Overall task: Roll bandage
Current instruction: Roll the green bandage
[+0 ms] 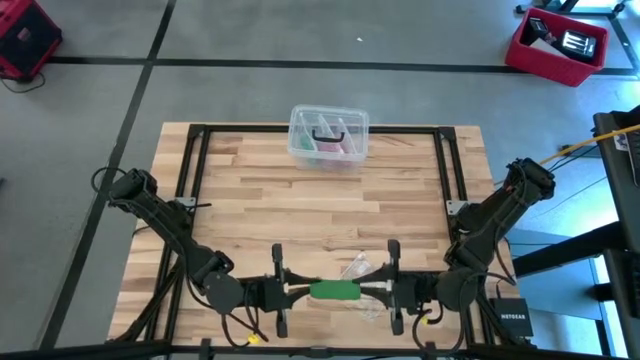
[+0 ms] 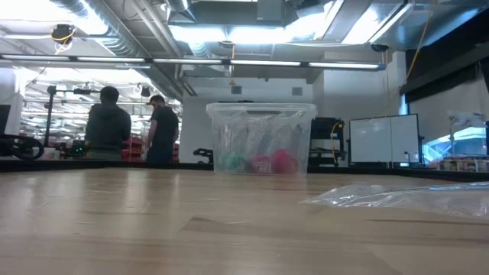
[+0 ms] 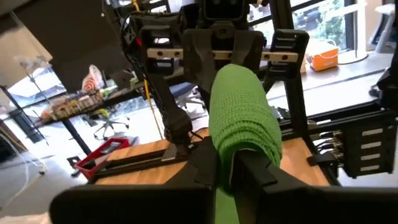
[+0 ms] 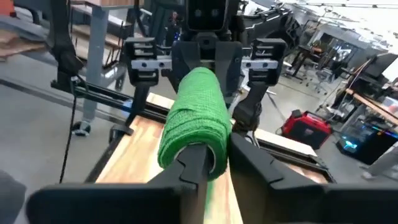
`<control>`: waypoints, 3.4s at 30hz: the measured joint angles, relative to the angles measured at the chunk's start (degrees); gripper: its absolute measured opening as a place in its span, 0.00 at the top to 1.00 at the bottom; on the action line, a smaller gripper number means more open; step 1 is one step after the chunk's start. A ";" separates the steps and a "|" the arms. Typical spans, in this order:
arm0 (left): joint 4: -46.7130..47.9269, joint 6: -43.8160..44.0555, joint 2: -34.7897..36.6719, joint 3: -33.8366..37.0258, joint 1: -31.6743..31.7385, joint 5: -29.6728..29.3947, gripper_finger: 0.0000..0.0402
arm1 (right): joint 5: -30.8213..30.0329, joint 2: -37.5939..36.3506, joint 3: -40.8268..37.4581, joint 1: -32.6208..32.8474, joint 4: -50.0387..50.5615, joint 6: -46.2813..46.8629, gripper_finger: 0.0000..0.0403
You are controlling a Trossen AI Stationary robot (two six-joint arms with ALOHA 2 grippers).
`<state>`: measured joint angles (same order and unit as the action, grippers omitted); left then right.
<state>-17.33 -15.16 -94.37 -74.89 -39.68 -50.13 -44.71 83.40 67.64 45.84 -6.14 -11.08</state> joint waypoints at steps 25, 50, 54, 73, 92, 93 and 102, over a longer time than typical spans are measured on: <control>-3.07 -5.37 0.31 -0.11 -2.65 -0.18 0.97 | -26.10 -3.24 -6.09 19.78 26.14 35.83 0.76; -2.51 -4.30 0.31 -0.11 -2.63 -0.17 0.98 | -2.76 -0.14 -19.98 -0.21 2.08 44.32 0.76; -2.55 -4.17 0.31 -0.11 -2.67 -0.17 0.97 | 2.63 -0.14 -19.98 -0.15 -1.69 42.58 0.72; -1.68 -2.07 0.31 -0.09 -2.67 0.04 0.97 | 0.51 7.53 -19.98 -0.13 -21.81 25.68 0.50; -1.26 -2.44 0.31 -0.09 -2.56 0.02 0.97 | 7.72 8.03 -19.96 -3.50 -26.63 28.59 0.66; -1.26 -2.46 0.31 -0.09 -2.56 0.02 0.97 | 7.91 8.33 -19.96 -3.46 -26.77 28.11 0.70; -1.29 -2.93 0.31 -0.09 -2.49 -0.27 0.97 | 8.59 9.87 -19.96 -2.28 -26.87 25.13 0.96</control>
<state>-18.62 -18.09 -94.06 -74.98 -42.17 -50.40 -36.12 93.27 47.68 43.56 -33.01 14.05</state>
